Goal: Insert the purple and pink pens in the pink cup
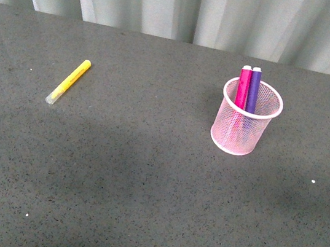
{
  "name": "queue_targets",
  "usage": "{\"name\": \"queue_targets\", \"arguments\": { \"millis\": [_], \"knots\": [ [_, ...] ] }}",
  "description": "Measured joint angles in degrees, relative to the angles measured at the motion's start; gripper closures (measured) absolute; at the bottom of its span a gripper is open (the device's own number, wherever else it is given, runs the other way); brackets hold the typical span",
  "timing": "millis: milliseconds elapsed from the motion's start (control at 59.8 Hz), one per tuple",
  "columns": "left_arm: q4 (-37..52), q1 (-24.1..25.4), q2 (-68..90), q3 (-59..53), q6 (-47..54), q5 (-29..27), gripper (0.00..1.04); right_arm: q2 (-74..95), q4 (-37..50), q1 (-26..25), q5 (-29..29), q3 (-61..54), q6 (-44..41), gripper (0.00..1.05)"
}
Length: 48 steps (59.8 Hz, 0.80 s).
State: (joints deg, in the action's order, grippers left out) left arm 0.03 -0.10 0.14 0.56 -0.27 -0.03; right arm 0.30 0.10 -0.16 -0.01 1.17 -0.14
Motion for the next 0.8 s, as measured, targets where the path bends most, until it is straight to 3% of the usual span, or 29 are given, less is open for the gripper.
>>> {"name": "queue_targets", "arguments": {
  "millis": [803],
  "knots": [
    [0.0,0.0,0.0,0.0,0.0,0.0,0.07,0.0,0.0,0.0,0.0,0.0,0.0,0.07]
  ]
}}
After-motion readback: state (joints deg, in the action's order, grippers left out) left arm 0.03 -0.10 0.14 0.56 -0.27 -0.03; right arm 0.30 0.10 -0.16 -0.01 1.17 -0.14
